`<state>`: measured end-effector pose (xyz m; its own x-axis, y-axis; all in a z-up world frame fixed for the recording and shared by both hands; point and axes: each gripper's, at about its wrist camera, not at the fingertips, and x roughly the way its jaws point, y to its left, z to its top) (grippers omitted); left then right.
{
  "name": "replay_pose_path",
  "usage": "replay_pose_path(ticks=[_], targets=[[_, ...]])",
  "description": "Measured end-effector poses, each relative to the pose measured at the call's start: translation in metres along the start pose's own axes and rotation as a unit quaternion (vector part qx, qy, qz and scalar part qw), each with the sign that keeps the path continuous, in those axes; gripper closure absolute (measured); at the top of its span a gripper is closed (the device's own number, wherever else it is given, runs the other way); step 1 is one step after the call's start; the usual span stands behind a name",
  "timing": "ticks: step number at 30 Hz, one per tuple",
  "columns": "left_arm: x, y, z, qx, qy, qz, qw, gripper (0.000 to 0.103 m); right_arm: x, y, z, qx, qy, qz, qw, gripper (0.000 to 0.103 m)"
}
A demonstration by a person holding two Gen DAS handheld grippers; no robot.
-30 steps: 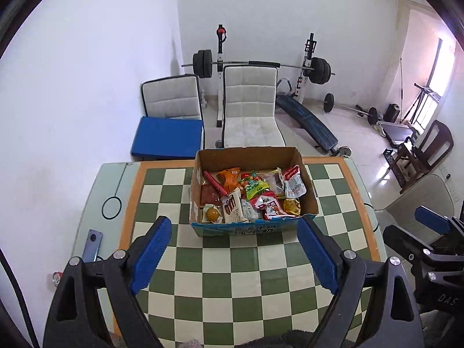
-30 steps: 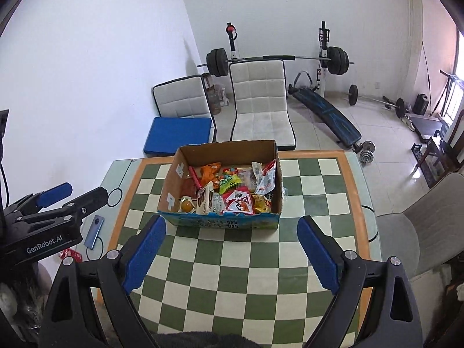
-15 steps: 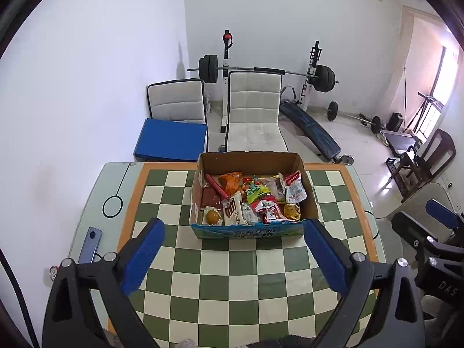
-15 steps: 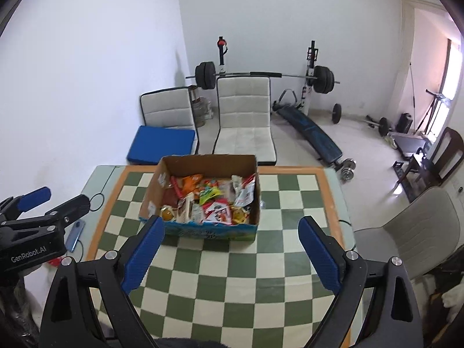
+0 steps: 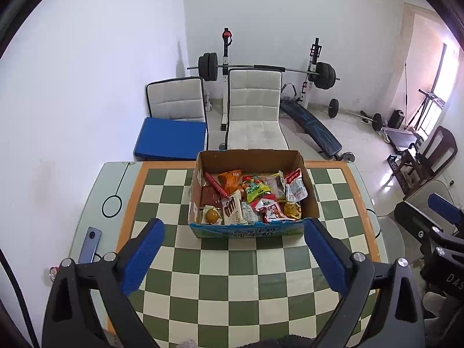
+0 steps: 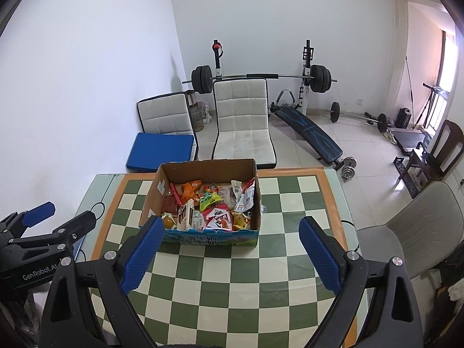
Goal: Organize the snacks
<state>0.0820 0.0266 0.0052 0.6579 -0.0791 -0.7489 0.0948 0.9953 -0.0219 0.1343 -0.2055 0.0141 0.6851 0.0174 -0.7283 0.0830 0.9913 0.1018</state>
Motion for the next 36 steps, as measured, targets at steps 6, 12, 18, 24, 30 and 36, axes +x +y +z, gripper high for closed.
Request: replay_pose_path(ticks=[6, 12, 18, 24, 30, 36], targets=[[0.0035, -0.0013, -0.0027, 0.003, -0.006, -0.001, 1.0, 0.004, 0.001, 0.0009, 0.0005, 0.001, -0.001, 0.001, 1.0, 0.006], [0.0082, -0.0009, -0.0015, 0.004, 0.002, 0.001, 1.0, 0.004, 0.001, 0.0006, 0.0008, 0.002, 0.0, 0.001, 1.0, 0.006], [0.0069, -0.0013, -0.001, 0.004, 0.0, 0.004, 1.0, 0.004, 0.0014, 0.0002, 0.0, 0.005, 0.002, 0.004, 1.0, 0.006], [0.0066, -0.0019, -0.0011, 0.005, 0.005, 0.004, 1.0, 0.004, 0.0042, -0.0001, -0.0022, 0.007, 0.006, 0.005, 1.0, 0.006], [0.0066, -0.0032, -0.0031, 0.009, 0.008, 0.004, 0.9999, 0.004, 0.0049, -0.0003, -0.0026, 0.008, 0.006, 0.004, 1.0, 0.006], [0.0041, -0.0079, -0.0045, 0.019, 0.007, 0.007, 0.9998, 0.004, 0.0059, 0.0, -0.0047, 0.007, 0.007, 0.005, 1.0, 0.006]])
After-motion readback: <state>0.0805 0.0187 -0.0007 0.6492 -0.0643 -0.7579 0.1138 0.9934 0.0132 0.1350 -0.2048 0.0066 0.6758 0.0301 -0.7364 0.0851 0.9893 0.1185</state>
